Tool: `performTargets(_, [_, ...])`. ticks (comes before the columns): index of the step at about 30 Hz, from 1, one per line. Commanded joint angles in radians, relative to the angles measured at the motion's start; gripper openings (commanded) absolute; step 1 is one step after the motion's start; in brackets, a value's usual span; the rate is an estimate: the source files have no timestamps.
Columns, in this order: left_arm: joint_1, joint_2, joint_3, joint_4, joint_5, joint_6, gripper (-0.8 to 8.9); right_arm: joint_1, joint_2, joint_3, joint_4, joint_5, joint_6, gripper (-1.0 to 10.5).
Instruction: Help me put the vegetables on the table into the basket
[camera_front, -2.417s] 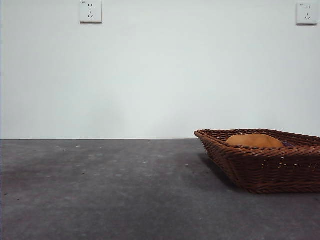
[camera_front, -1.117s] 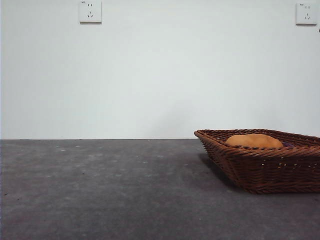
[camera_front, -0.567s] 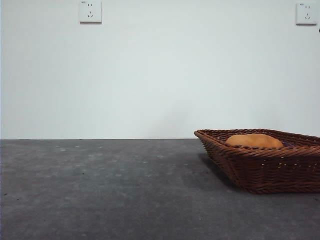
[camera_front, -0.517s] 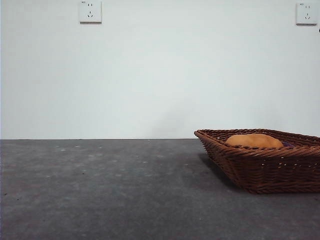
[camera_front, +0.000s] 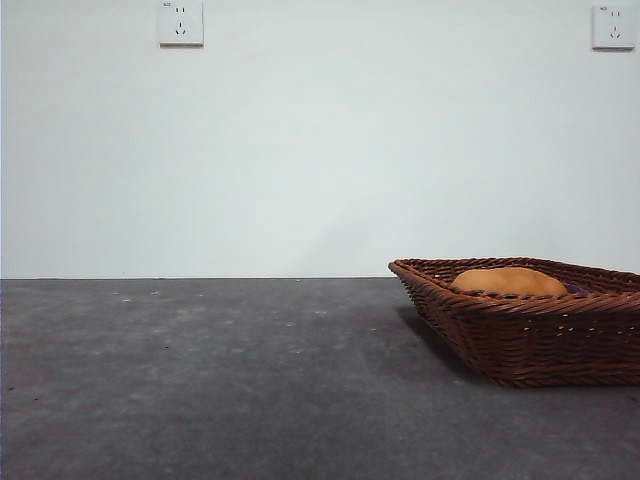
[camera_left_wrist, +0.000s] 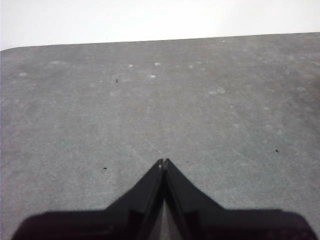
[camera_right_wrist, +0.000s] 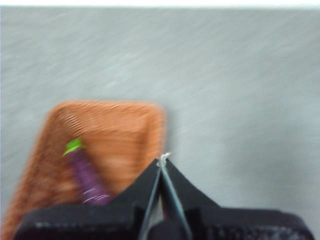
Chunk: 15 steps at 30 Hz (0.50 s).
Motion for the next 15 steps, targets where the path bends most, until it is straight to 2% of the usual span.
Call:
performTargets(1, [0.003,0.002,-0.010,0.007,-0.001,-0.009,-0.04,0.008,-0.129,-0.002,0.012,0.049,-0.021,0.0])
performTargets(4, [0.003,0.005,-0.010,0.007,-0.001,-0.010,-0.04,0.007,-0.300,-0.006,0.018,0.074,0.021,0.0])
performTargets(7, [0.003,0.006,-0.010,0.007,-0.001,-0.010,-0.04,0.008,-0.453,-0.055,0.040,0.108,0.027,0.0])
performTargets(10, [0.003,0.008,-0.010,0.007,-0.001,-0.010,-0.04,0.008,-0.563,-0.159,0.092,0.118,0.027,0.0])
performTargets(13, [0.003,0.009,-0.010,0.007,-0.001,-0.009,-0.04,0.008,-0.656,-0.303,0.174,0.162,0.029,0.0])
performTargets(15, [0.003,0.009,-0.010,0.007,-0.001,-0.010,-0.04,0.008,-0.720,-0.420,0.245,0.176,0.051,0.0])
